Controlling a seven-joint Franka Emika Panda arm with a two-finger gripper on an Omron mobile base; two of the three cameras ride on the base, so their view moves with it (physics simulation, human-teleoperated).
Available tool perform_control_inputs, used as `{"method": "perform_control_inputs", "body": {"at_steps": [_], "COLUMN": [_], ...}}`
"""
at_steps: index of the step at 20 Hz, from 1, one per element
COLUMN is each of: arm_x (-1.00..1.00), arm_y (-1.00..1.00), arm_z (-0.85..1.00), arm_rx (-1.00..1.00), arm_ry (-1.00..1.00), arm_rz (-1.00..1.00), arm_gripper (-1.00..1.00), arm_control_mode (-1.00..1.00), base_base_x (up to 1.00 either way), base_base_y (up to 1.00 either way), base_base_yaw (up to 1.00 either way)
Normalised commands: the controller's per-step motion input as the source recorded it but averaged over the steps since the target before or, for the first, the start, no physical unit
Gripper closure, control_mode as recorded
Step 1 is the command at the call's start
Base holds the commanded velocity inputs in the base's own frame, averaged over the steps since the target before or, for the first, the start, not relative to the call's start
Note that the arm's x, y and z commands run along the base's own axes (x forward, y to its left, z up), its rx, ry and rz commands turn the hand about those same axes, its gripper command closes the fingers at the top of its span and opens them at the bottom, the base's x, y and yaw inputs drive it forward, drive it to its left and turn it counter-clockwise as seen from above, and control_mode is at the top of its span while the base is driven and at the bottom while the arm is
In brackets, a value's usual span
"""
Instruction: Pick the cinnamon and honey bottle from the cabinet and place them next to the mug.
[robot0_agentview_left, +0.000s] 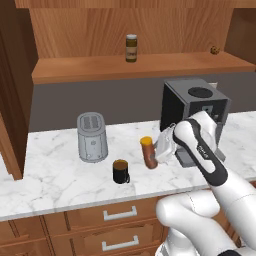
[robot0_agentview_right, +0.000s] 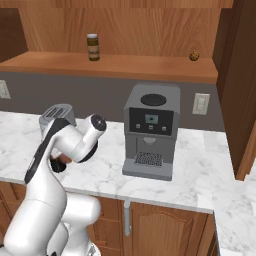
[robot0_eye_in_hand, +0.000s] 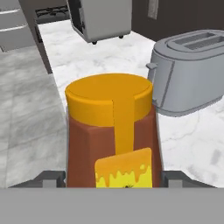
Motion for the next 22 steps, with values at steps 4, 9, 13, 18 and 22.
{"method": "perform_control_inputs", "body": {"at_steps": [4,9,13,18,22], "arm_x": [0.0,0.0,0.0,0.0,0.0], "arm_y": [0.0,0.0,-0.02,-0.08,0.0], "arm_z": [-0.23,-0.11,-0.18,-0.14,-0.28], "arm_rx": [0.17,0.12,0.08,0.0,-0.01], "arm_ry": [0.0,0.0,0.01,0.0,0.02], "arm_rz": [-0.08,-0.07,-0.04,0.0,0.0], "arm_gripper": [1.0,1.0,1.0,1.0,1.0], "arm_control_mode": [-1.0,-1.0,-1.0,-1.0,-1.0], "base_base_x": [0.0,0.0,0.0,0.0,0.0], "base_base_y": [0.0,0.0,0.0,0.0,0.0], "base_base_yaw": [0.0,0.0,0.0,0.0,0.0]}}
